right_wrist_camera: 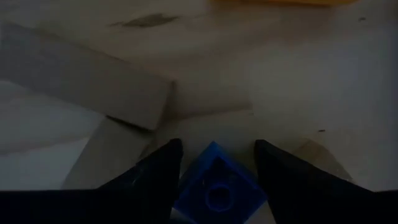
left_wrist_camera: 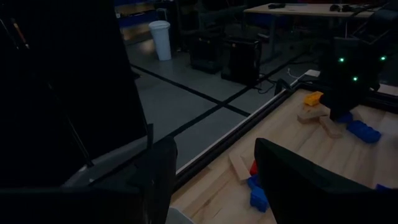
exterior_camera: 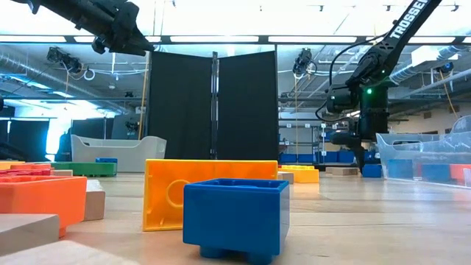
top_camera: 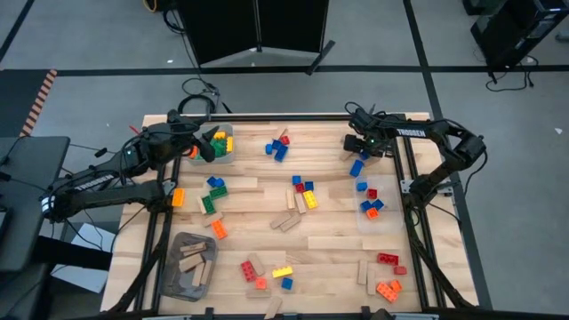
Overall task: Sort blocks by size
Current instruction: Put the small blue game piece into the transparent bin
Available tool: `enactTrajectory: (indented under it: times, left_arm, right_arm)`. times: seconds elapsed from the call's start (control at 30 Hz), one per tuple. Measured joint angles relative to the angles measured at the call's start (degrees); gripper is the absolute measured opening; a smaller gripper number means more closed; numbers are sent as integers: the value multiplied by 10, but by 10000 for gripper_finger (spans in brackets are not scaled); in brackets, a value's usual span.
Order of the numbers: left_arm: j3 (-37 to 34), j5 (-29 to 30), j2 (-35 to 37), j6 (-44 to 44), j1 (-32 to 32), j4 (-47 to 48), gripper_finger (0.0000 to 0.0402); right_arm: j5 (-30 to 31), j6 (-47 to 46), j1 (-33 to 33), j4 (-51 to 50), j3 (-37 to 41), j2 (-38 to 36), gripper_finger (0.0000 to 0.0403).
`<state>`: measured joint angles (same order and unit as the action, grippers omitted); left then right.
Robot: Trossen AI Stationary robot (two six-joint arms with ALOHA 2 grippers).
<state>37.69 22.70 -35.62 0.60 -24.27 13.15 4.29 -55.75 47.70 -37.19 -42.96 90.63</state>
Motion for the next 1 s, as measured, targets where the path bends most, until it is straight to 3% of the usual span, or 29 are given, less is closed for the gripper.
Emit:
enactTrajectory:
  times: [0.23, 0.7, 1.0]
  left_arm:
    - [0, 0, 0, 0, 0, 0, 224]
    - [0, 0, 0, 1, 0, 0, 224]
    - [0, 0, 0, 1, 0, 0, 224]
  right_arm:
    - [-10, 83, 0, 4, 2, -13, 223]
    - [-43, 243, 0, 18, 3, -16, 314]
    - [-38, 336, 0, 1, 1, -16, 291]
